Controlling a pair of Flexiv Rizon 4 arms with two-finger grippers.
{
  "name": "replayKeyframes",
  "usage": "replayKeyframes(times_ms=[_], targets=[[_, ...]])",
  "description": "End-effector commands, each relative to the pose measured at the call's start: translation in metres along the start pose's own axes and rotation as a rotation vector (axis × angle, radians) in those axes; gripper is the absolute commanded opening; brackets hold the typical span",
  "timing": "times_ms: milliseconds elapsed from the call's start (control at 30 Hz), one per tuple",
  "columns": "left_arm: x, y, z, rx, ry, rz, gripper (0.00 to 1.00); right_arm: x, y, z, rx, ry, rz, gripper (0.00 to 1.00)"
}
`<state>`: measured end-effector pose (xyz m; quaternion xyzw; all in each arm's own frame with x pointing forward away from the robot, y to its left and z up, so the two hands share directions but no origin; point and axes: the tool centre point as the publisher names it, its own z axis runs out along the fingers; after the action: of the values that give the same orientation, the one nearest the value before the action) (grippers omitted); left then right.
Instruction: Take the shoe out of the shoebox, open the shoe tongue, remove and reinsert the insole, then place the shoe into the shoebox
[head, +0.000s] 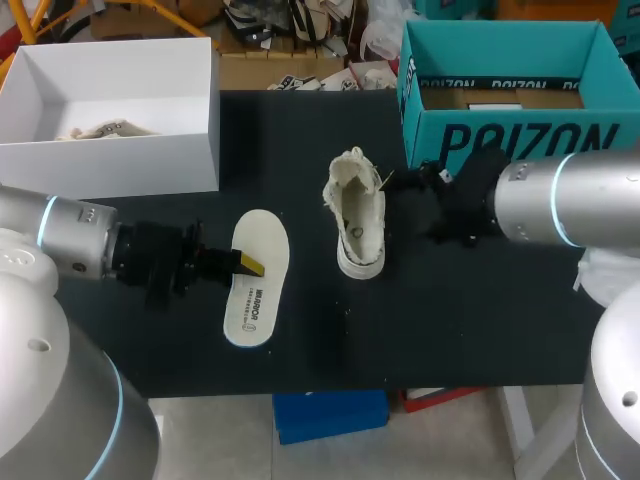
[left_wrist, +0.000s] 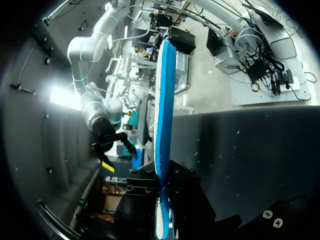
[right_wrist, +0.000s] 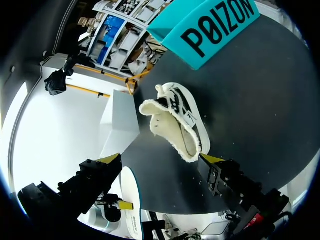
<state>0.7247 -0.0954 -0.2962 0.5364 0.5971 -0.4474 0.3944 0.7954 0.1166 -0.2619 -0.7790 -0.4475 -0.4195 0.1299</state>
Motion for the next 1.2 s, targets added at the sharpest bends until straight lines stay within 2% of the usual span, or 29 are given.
replayKeyframes(times_ms=[33,133,300,633,767,833,1200], targets=[[-0.005,0.004,0.000,0.028,-0.031,-0.029,0.00,0.002,0.004,-0.014,0.096,-0.010,-0.001,1.00],[-0.015,0.005,0.007,0.106,-0.100,-0.071,0.00,0.002,0.004,-0.014,0.096,-0.010,-0.001,1.00],[-0.029,0.004,0.028,0.219,-0.126,-0.098,0.00,0.002,0.004,-0.014,0.096,-0.010,-0.001,1.00],[-0.038,0.008,0.064,0.350,-0.132,-0.195,0.00,0.002,0.004,-0.014,0.096,-0.010,-0.001,1.00],[-0.034,0.009,0.074,0.335,-0.119,-0.227,0.00,0.002,0.004,-0.014,0.096,-0.010,-0.001,1.00],[-0.030,0.011,0.076,0.297,-0.104,-0.250,0.00,0.002,0.004,-0.014,0.096,-0.010,-0.001,1.00],[-0.030,0.011,0.076,0.297,-0.104,-0.250,0.00,0.002,0.004,-0.014,0.096,-0.010,-0.001,1.00]])
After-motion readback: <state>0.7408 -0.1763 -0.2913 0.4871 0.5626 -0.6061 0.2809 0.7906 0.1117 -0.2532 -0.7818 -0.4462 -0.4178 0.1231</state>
